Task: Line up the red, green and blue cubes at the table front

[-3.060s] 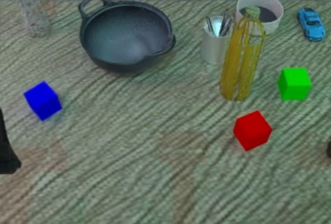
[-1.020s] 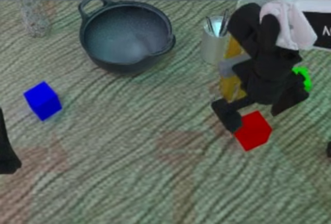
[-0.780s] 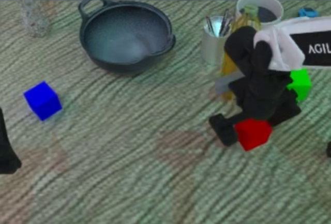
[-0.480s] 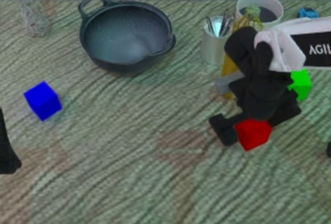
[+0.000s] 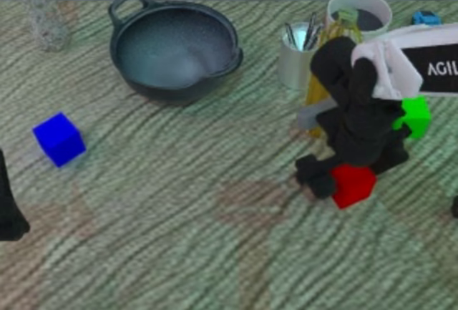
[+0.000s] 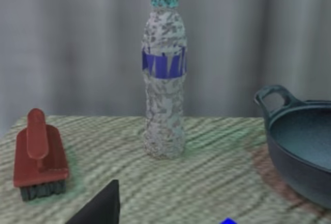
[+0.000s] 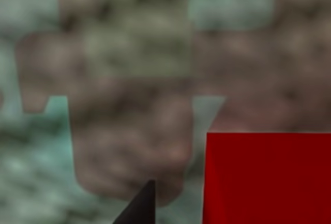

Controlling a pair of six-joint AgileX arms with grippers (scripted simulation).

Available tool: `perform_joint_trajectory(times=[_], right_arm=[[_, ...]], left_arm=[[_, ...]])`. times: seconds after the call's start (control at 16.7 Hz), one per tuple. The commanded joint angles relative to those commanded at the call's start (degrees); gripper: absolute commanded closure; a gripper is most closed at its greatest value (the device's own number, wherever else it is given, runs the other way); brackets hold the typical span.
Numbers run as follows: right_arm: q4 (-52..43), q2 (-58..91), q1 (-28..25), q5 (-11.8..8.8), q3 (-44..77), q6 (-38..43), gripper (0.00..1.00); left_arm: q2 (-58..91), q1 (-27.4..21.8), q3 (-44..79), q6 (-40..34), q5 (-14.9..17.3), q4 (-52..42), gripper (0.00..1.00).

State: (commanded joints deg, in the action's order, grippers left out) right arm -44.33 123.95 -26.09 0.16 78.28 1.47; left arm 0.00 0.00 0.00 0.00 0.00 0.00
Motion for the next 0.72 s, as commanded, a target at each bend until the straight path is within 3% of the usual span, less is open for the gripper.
perform_joint_trajectory(times=[0.3,0.72], right_arm=[[0.0,0.0,0.0,0.0,0.0,0.0,0.98],[0.0,0.0,0.0,0.0,0.0,0.0,1.0]], left_arm=[[0.0,0.0,0.0,0.0,0.0,0.0,0.0],[0.0,0.0,0.0,0.0,0.0,0.0,0.0]])
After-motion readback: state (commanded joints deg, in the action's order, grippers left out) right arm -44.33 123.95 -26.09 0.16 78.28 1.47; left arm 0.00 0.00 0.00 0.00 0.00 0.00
